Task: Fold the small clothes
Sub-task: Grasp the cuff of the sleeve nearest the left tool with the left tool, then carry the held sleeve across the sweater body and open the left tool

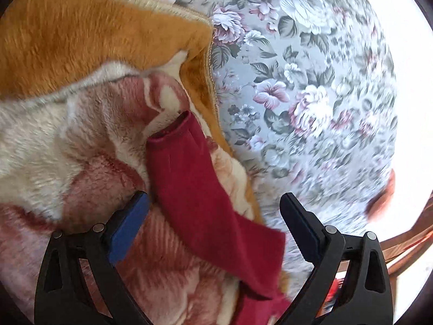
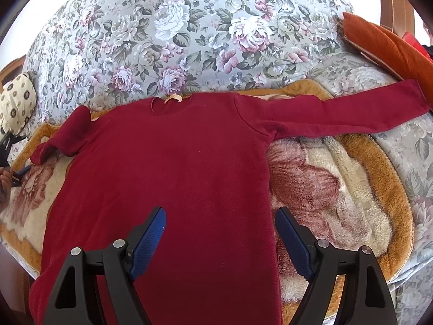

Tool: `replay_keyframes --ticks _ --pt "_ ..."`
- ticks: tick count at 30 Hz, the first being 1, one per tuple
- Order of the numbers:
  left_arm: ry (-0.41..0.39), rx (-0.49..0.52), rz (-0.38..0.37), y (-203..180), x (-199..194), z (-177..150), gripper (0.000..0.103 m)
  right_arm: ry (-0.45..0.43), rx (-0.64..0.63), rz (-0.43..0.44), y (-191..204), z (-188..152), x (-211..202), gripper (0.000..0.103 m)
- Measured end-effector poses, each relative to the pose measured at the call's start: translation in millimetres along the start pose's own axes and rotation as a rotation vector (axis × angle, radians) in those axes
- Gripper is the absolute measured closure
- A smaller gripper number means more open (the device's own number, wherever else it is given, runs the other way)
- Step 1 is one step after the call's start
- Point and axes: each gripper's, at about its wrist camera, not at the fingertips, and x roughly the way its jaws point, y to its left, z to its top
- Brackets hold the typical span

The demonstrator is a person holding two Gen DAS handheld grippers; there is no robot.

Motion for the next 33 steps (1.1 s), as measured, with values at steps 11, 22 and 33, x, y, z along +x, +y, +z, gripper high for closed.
replay_keyframes --ticks 11,22,33 --pt "-0.041 0.092 -0.008 -14 16 4 0.012 0.015 0.012 0.008 0 1 3 0.022" --pt "-0.134 0.207 0.376 -19 21 -7 0.097 0.027 0.007 0.011 1 2 5 0.022" --pt "-0.365 0.409 0.365 -91 -52 -11 0.098 0.021 0.009 0.019 1 2 4 0.022"
